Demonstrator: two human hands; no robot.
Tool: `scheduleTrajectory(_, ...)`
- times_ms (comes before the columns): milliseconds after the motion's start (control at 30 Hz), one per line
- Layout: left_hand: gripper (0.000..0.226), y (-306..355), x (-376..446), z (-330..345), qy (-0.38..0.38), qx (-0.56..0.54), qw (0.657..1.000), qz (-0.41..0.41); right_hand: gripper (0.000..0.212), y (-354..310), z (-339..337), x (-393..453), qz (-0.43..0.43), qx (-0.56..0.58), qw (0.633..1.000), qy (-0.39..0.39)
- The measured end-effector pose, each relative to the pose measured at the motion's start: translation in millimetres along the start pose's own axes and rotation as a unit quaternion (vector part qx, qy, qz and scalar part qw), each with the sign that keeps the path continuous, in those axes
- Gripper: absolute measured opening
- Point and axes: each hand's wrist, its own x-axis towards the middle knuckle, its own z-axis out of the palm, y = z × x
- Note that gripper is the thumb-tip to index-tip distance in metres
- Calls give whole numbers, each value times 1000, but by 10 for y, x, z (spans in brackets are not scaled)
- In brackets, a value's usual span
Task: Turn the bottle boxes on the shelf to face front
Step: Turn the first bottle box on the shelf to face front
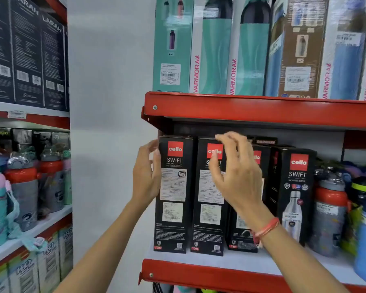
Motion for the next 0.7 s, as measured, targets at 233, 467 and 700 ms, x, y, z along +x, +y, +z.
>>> scheduleTrajectory(233, 32, -598, -32, 67, -136, -85, 938, -308, 42, -322, 583, -542, 142, 46, 972, -181)
scheduleTrajectory(467, 62, -718, -181, 26, -281, -173, 868, -370, 100, -867, 881, -963, 238, -3, 918, -318)
scheduleTrajectory(700, 57, -660, -142, -270, -252, -194, 884, -342, 116, -919, 837, -726, 255, 43, 914, -311)
